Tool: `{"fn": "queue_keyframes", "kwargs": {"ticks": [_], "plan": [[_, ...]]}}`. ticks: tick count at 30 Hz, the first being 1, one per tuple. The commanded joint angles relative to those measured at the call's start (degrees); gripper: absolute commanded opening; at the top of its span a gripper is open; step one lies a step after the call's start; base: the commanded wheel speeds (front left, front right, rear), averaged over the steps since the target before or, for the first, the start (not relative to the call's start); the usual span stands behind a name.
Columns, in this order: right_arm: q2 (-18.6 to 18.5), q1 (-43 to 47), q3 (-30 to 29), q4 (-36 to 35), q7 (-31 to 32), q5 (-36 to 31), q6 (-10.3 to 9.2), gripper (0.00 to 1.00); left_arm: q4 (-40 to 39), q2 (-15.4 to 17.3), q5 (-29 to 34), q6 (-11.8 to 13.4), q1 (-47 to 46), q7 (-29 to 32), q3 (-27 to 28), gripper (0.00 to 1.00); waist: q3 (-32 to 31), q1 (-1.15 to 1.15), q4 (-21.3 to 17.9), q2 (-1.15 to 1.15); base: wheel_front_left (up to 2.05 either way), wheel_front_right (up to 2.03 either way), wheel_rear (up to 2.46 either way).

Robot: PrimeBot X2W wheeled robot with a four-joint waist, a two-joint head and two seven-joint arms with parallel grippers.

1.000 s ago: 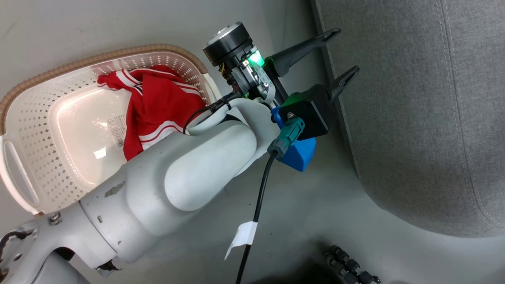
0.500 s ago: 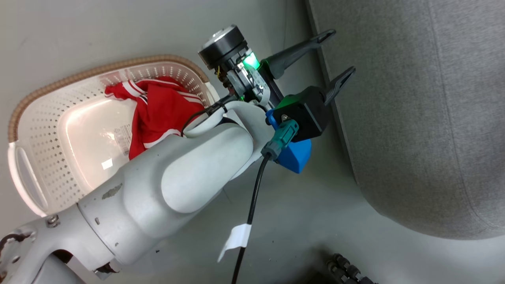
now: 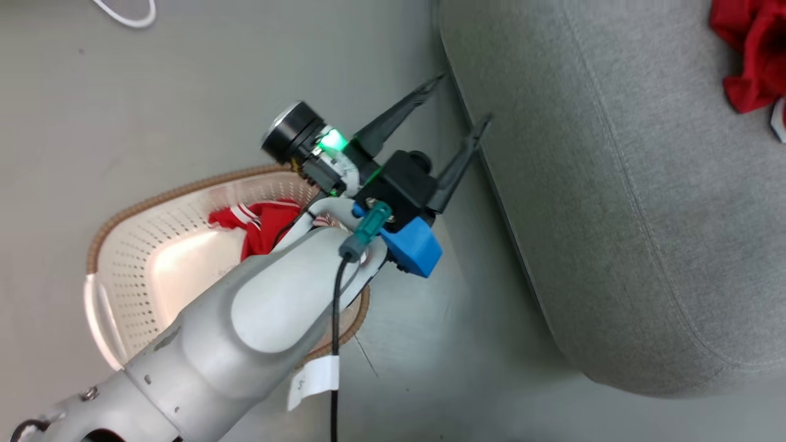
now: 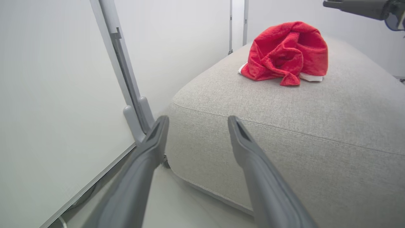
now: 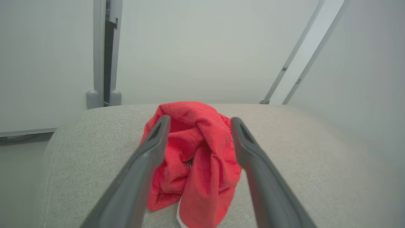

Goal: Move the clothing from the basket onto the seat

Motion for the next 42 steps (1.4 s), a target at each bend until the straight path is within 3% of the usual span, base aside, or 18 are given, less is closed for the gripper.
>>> {"fn": "queue_keyframes", "kwargs": {"ticks": [1, 11, 18, 31, 42], "plan": [[0.62, 1.58, 1.22, -1.34, -0.24, 0.42, 0.01, 1.0, -0.56, 0.47, -0.22, 0.8, 1.63, -0.35, 1.43, 1.0, -4.57, 0.01, 2.1, 0.0, 0.0, 0.0, 0.0], [2.03, 6.76, 11.85, -6.8, -0.23, 0.15, 0.01, 1.0, -9.36, 1.73, 2.63, 4.18, 13.56, -0.41, 16.27, 1.0, -13.45, 0.01, 8.65, 0.0, 0.0, 0.0, 0.0], [3.23, 9.41, 17.37, -8.28, -0.23, 0.57, 0.01, 1.0, -11.84, 1.18, 4.85, 4.07, 22.27, -0.39, 26.07, 1.0, -18.43, 0.01, 11.78, 0.0, 0.0, 0.0, 0.0], [7.09, 18.82, 20.99, -11.24, -0.23, 1.53, 0.01, 1.0, -13.96, -1.64, 9.97, 0.2, 38.92, -0.38, 41.86, 1.0, -27.73, 0.01, 16.18, 0.0, 0.0, 0.0, 0.0], [9.61, 26.99, 20.87, -10.54, -0.24, 2.29, 0.01, 1.0, -12.24, -4.36, 13.44, -4.7, 47.07, -0.39, 47.72, 1.0, -32.6, 0.01, 17.79, 0.0, 0.0, 0.0, 0.0]]}}
